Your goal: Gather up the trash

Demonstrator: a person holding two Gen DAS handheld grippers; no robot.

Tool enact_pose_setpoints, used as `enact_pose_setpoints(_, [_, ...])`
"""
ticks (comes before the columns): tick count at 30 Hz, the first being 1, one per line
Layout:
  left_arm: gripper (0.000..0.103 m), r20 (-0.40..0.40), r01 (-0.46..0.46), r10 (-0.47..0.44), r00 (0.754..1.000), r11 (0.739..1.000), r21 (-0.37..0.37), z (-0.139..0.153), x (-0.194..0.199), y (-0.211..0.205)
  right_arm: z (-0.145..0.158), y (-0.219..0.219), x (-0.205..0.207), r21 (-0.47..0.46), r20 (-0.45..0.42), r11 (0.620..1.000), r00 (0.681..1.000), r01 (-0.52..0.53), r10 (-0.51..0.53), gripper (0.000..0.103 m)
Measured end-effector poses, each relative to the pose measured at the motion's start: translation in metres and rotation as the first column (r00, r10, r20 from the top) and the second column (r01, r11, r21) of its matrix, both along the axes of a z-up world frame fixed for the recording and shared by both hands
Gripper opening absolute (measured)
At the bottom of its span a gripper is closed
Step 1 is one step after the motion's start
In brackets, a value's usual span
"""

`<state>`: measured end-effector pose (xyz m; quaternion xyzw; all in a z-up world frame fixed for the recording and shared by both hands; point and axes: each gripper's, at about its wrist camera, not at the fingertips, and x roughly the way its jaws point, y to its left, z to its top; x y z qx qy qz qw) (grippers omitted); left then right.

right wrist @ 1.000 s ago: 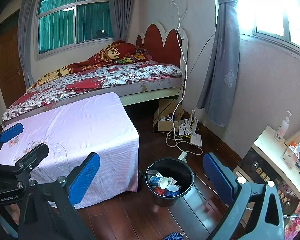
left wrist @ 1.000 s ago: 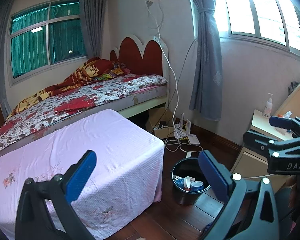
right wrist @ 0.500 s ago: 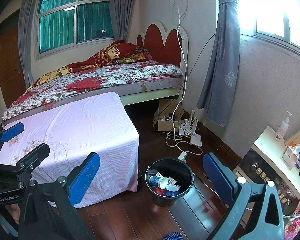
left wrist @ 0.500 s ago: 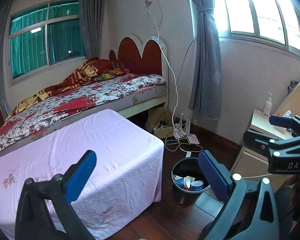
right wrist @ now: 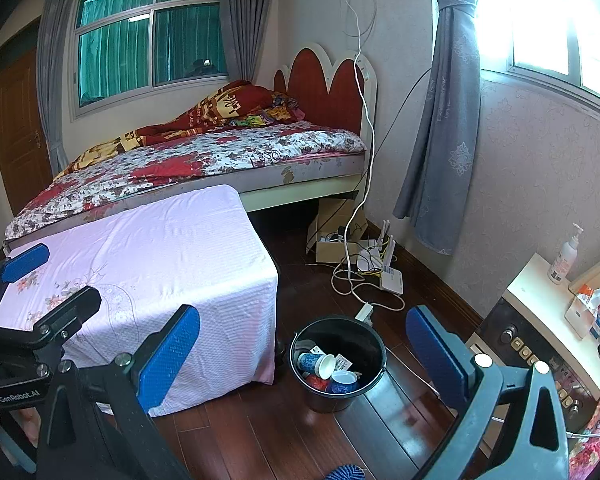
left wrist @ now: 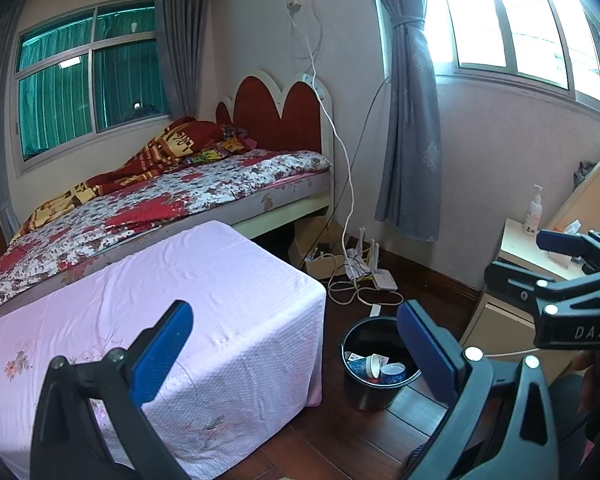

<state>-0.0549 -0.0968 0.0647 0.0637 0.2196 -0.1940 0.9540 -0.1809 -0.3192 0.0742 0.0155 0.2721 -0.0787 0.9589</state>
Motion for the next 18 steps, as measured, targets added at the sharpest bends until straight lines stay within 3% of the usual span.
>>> enact_pose_setpoints(18, [0.102, 0.003, 0.004, -0.004, 1.000, 1.000, 0.002, 0.0002, 0.0004, 0.0014, 0.0002, 0.0007, 0.0001, 0.001, -0.002, 1.000, 1.000, -0.001, 0.001, 0.103])
